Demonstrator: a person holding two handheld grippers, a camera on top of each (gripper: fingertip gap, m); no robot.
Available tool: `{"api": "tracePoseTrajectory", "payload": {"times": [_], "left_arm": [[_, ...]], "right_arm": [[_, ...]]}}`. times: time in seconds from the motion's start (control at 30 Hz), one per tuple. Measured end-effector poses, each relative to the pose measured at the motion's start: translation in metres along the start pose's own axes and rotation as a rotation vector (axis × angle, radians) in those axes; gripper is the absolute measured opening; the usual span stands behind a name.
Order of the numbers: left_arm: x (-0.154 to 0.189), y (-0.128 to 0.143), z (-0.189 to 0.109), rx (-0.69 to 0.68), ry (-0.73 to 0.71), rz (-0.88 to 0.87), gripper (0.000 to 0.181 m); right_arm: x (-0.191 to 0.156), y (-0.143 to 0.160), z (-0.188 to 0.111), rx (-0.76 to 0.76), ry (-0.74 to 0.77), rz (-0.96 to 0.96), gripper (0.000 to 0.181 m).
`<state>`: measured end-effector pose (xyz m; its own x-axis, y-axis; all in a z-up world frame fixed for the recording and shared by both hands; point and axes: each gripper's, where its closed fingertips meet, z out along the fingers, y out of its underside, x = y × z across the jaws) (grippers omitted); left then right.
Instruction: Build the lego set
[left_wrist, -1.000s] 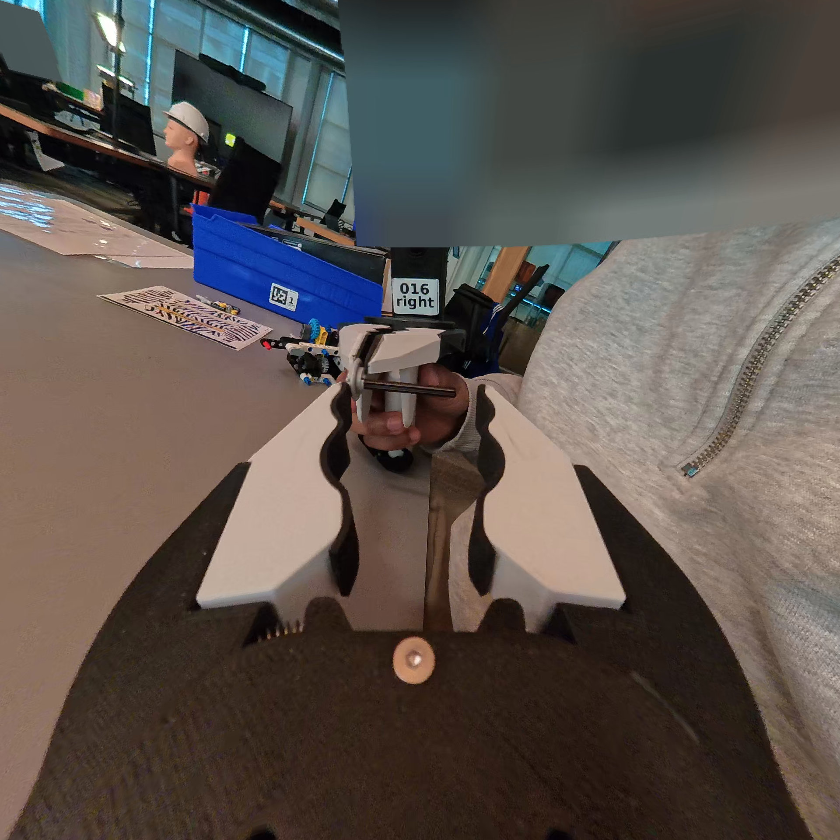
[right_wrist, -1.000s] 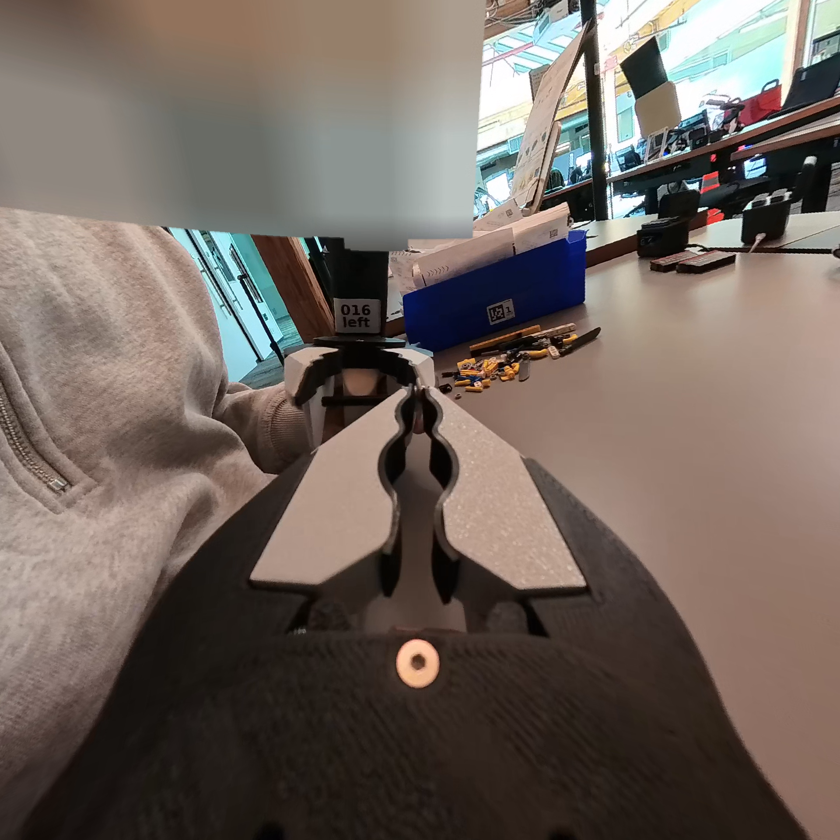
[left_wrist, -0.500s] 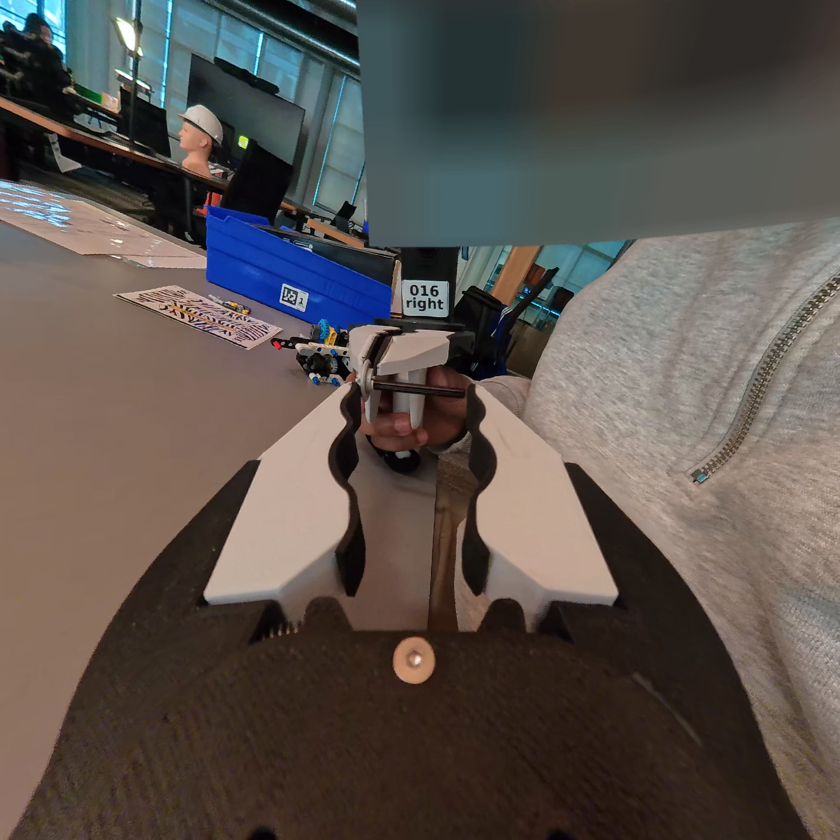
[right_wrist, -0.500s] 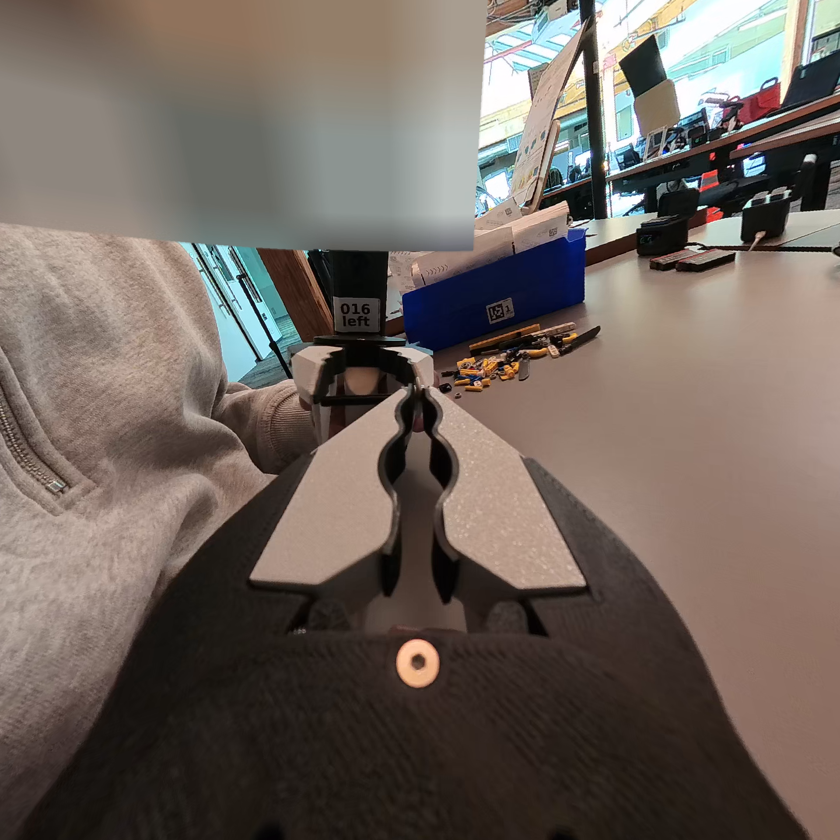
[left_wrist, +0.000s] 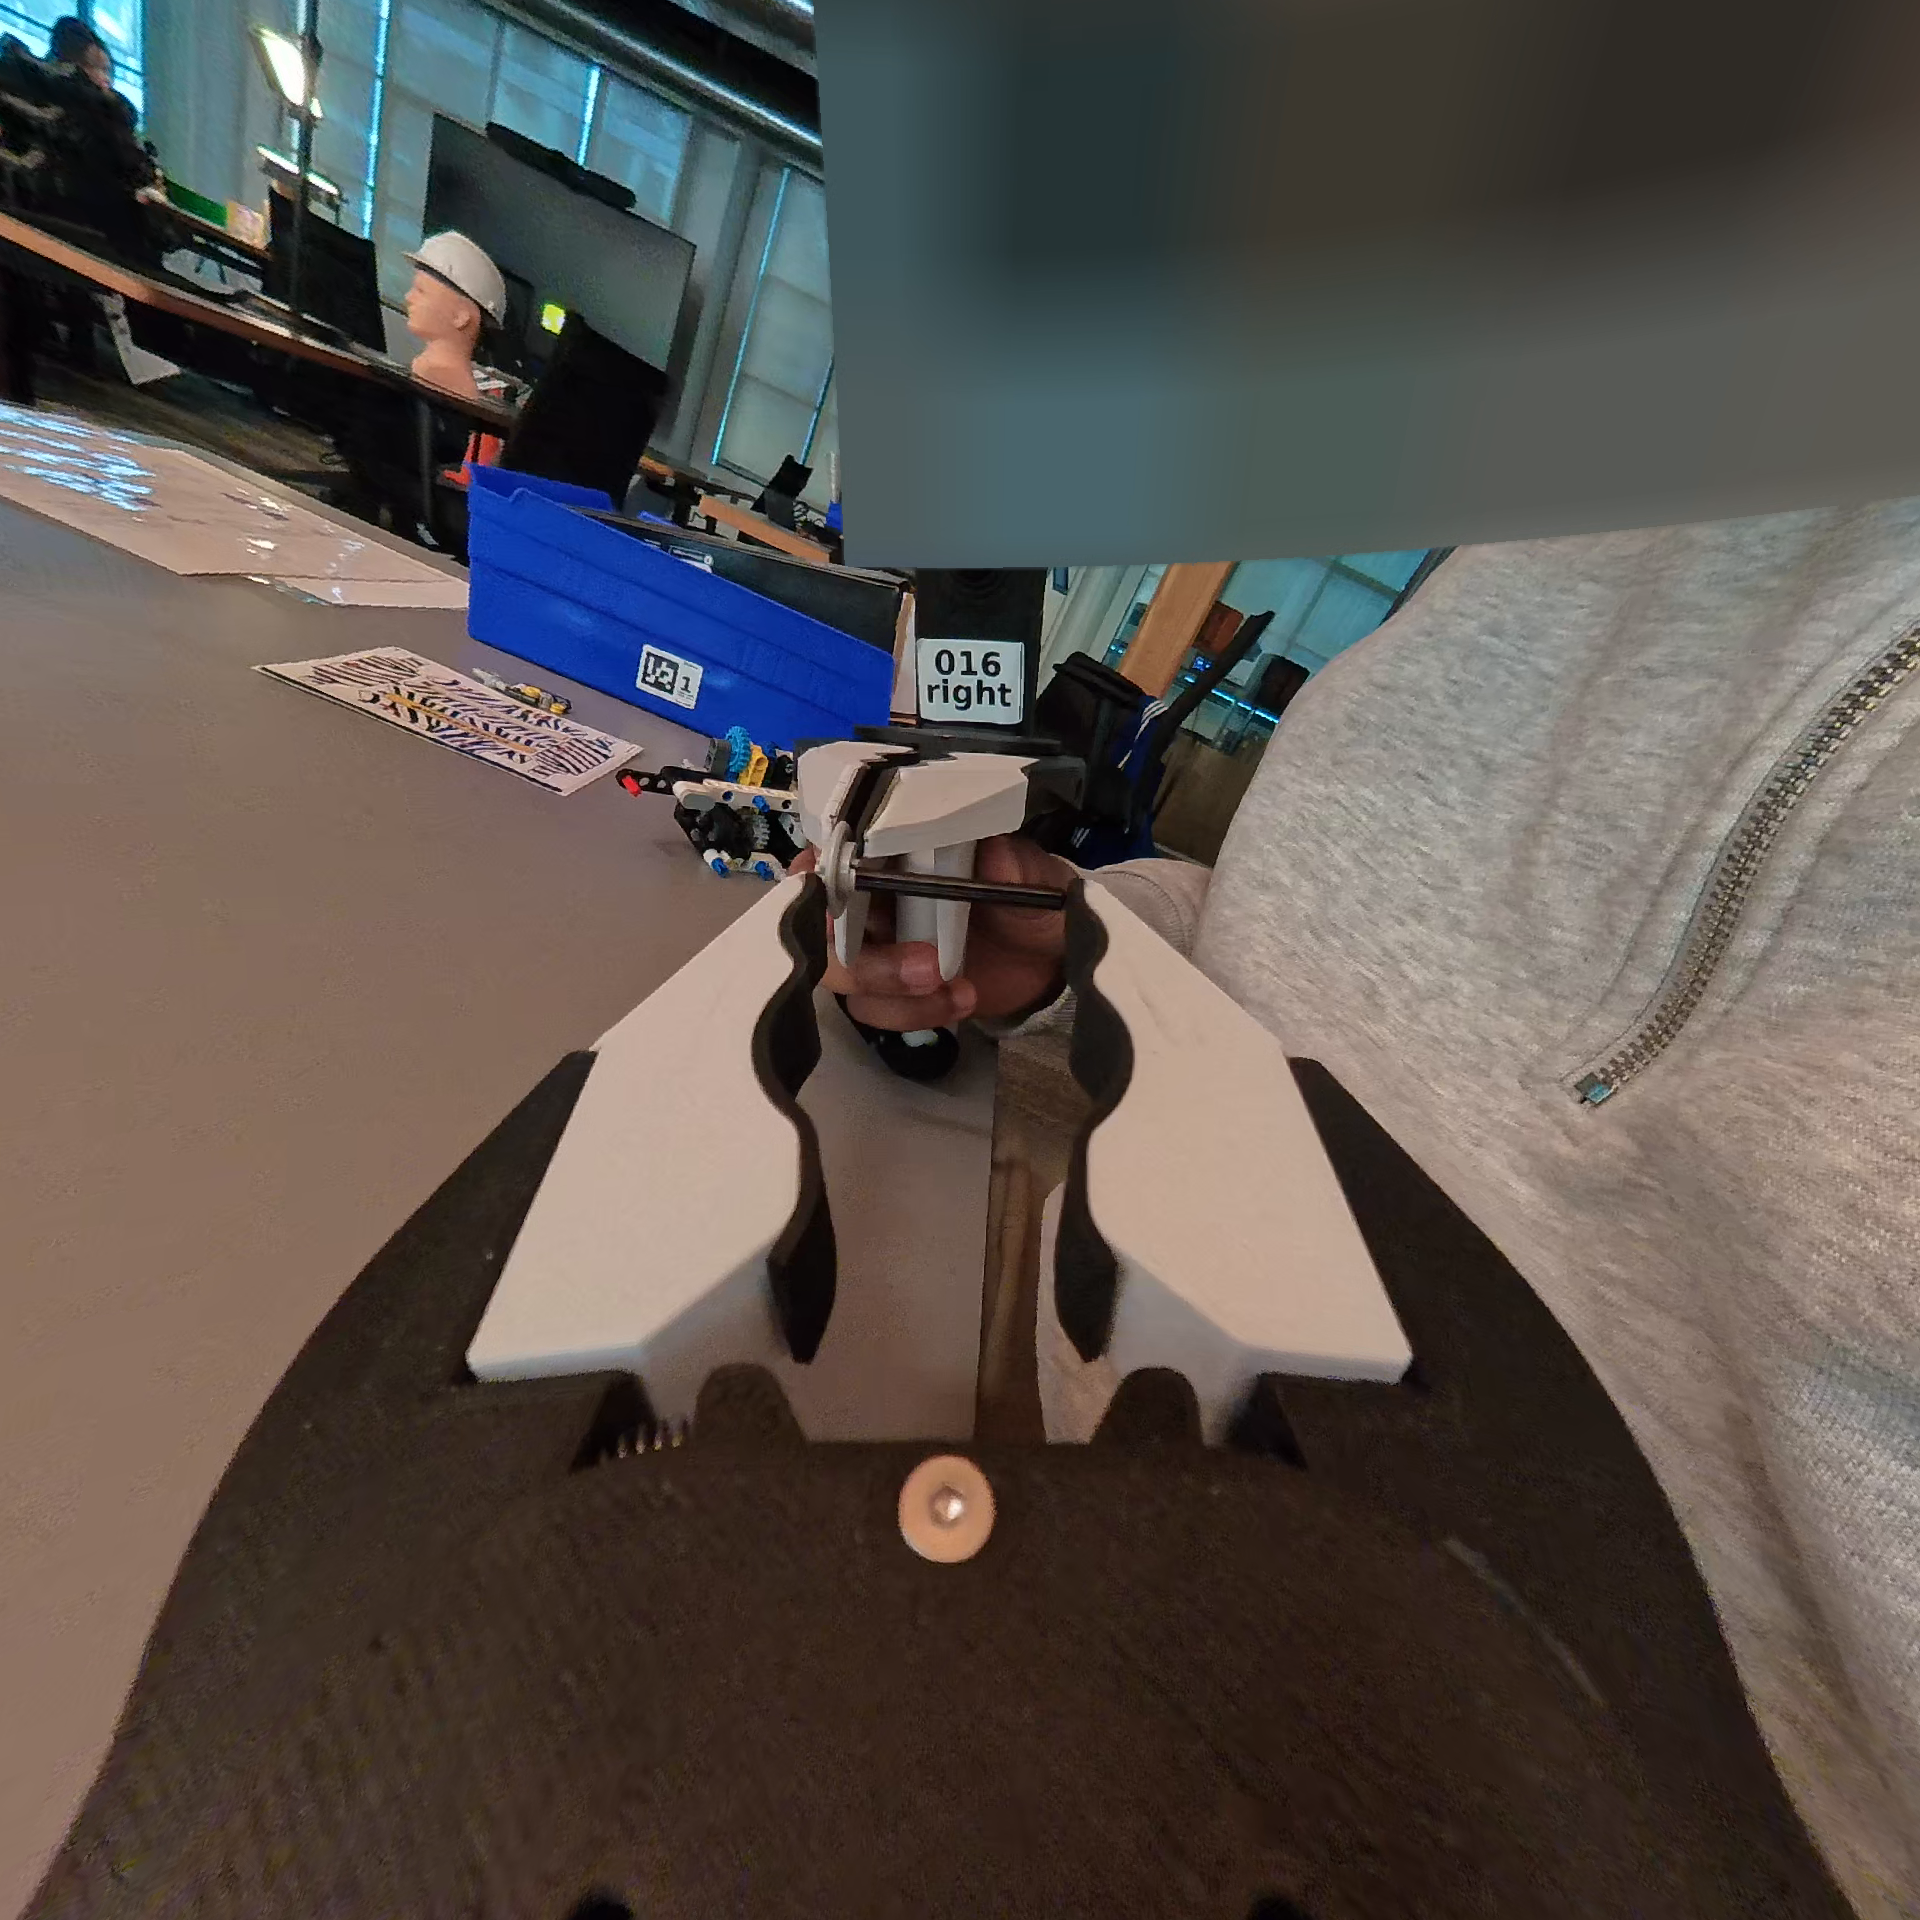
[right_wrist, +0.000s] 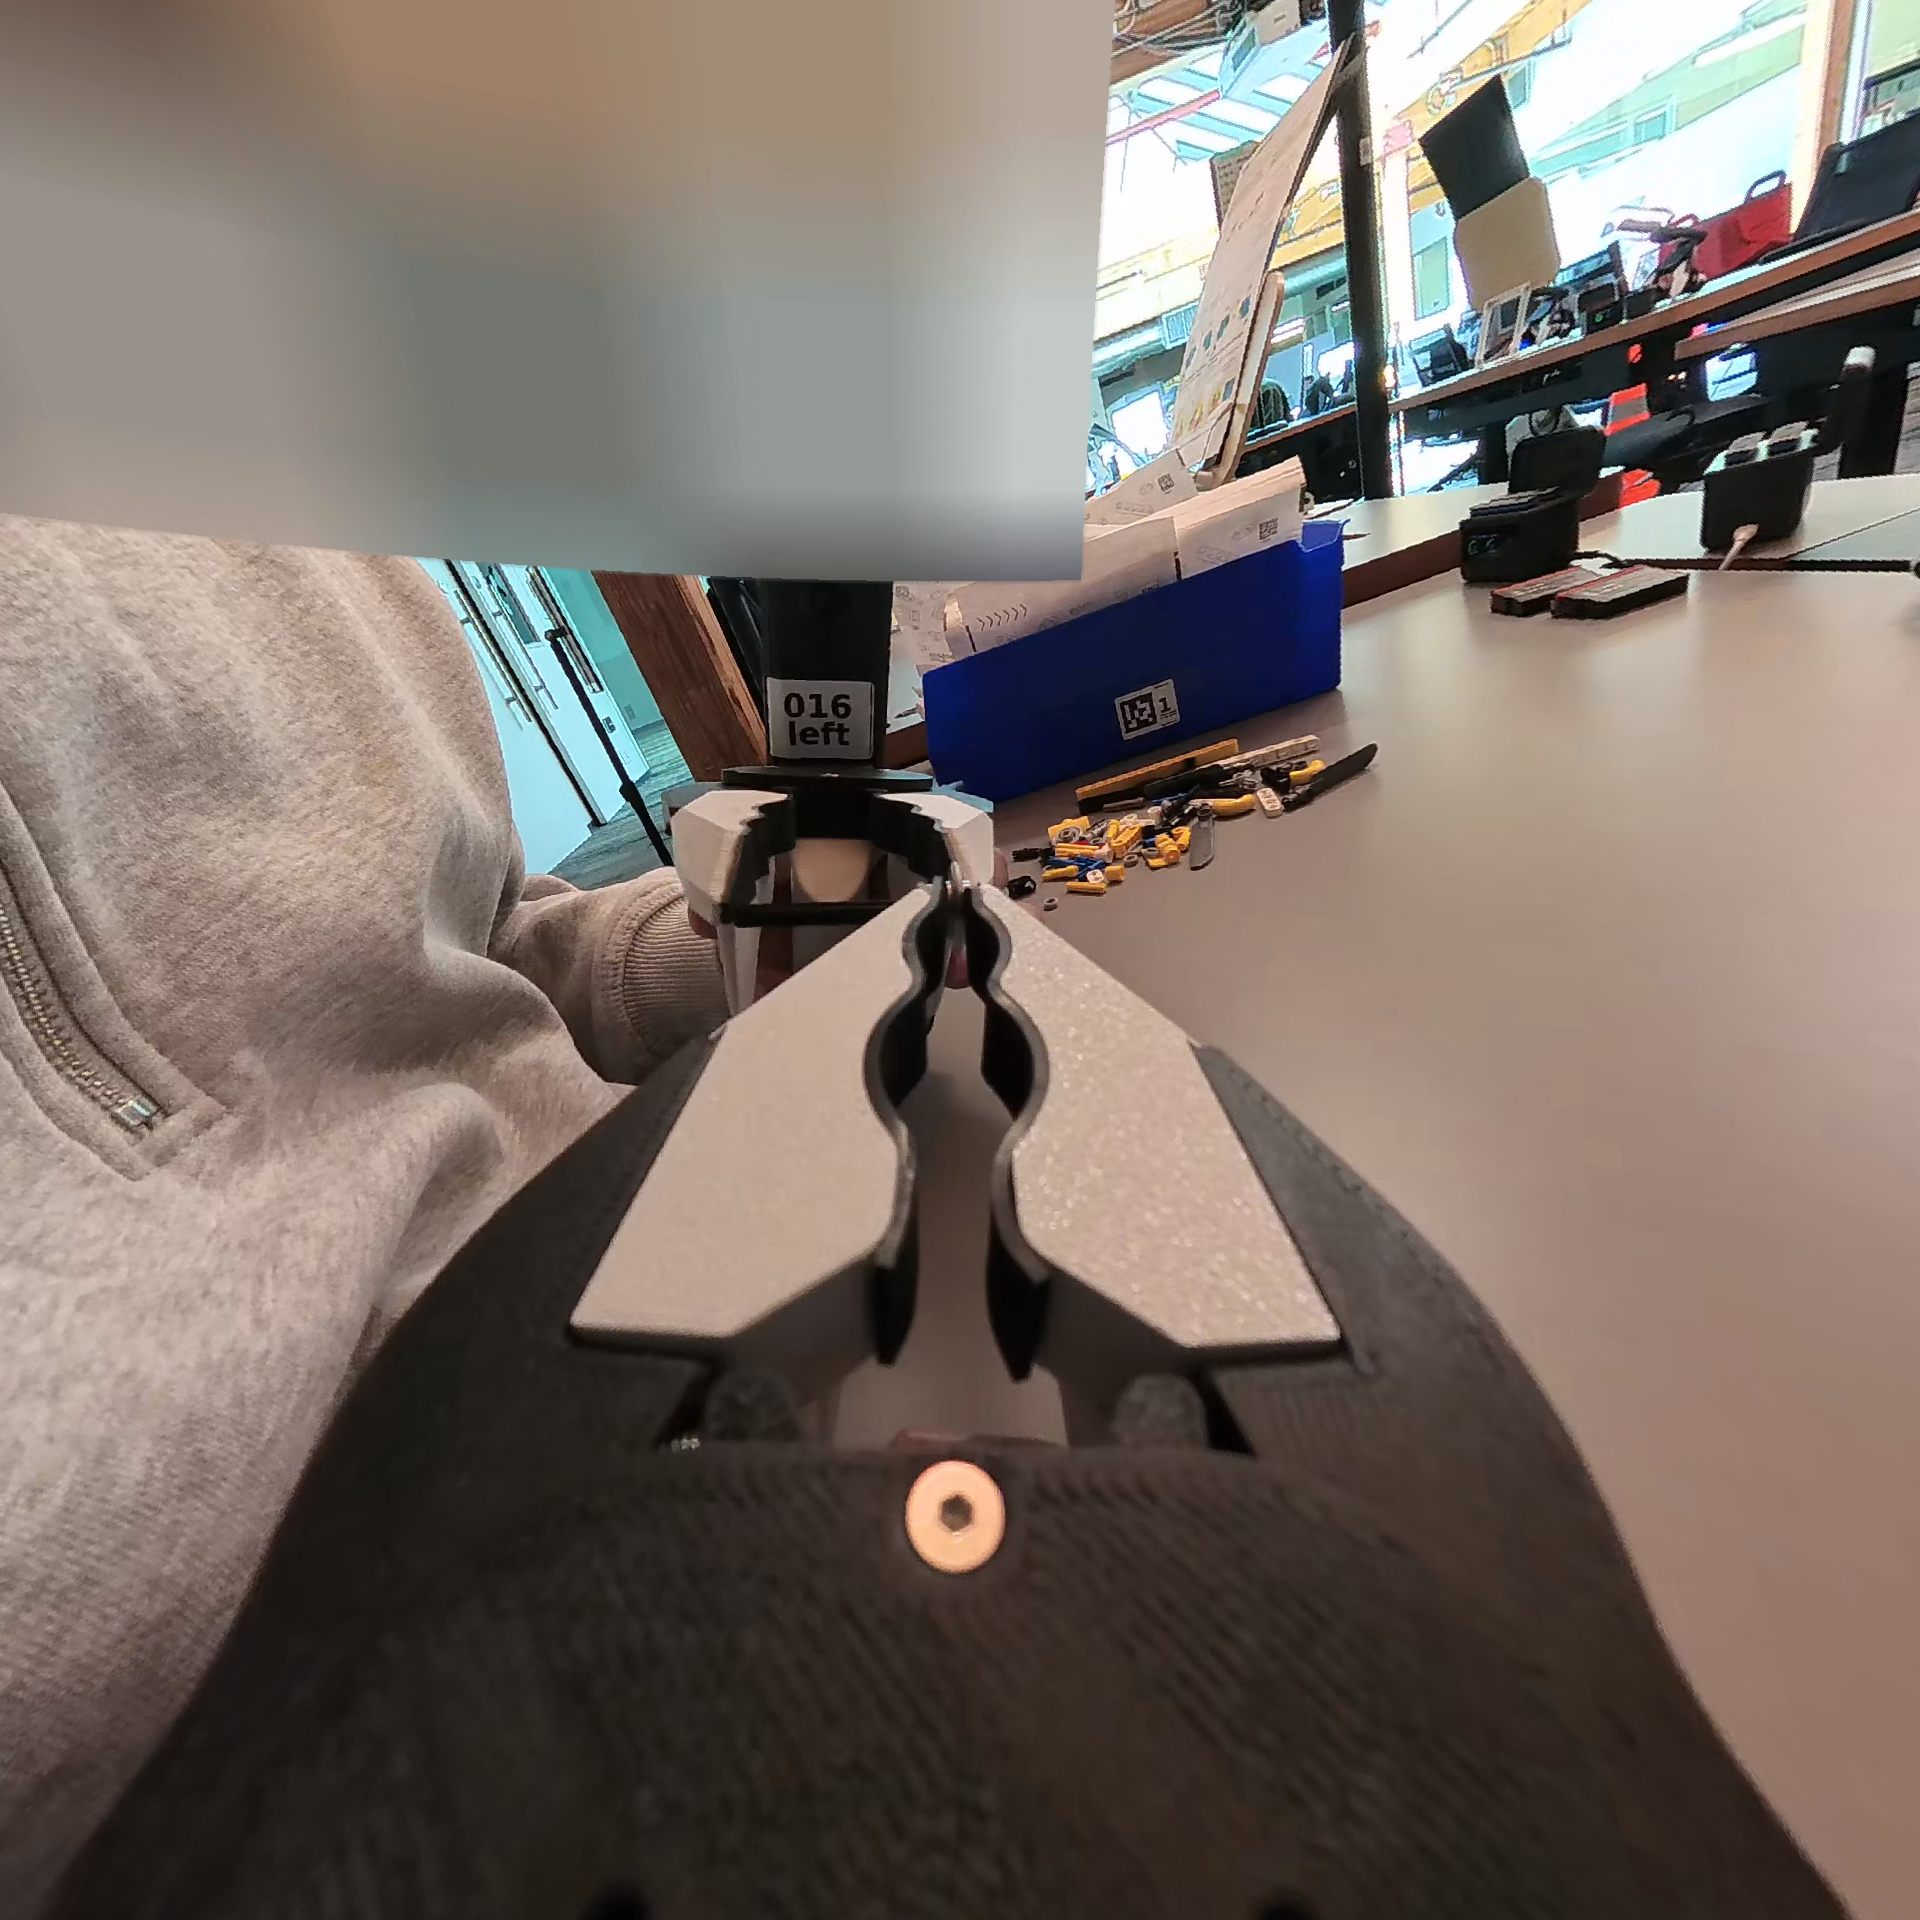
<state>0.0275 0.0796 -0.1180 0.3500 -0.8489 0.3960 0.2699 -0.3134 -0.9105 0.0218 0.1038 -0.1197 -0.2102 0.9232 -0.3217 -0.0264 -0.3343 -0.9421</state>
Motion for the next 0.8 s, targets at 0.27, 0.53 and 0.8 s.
{"api": "tracePoseTrajectory", "payload": {"times": [0.27,0.53,0.8], "left_arm": [[0.0008,0.0002,-0.0002,-0.002,0.008,-0.005,0.043],[0.0008,0.0003,-0.0002,-0.003,0.011,-0.007,0.043],[0.0003,-0.0003,-0.0003,0.0,0.012,-0.006,0.043]], "right_arm": [[-0.0006,-0.0001,0.0,0.001,-0.005,0.002,0.001],[-0.0005,-0.0004,-0.0001,0.001,-0.005,0.003,0.001],[-0.0003,0.0004,-0.0004,-0.006,-0.006,0.008,0.002]]}}
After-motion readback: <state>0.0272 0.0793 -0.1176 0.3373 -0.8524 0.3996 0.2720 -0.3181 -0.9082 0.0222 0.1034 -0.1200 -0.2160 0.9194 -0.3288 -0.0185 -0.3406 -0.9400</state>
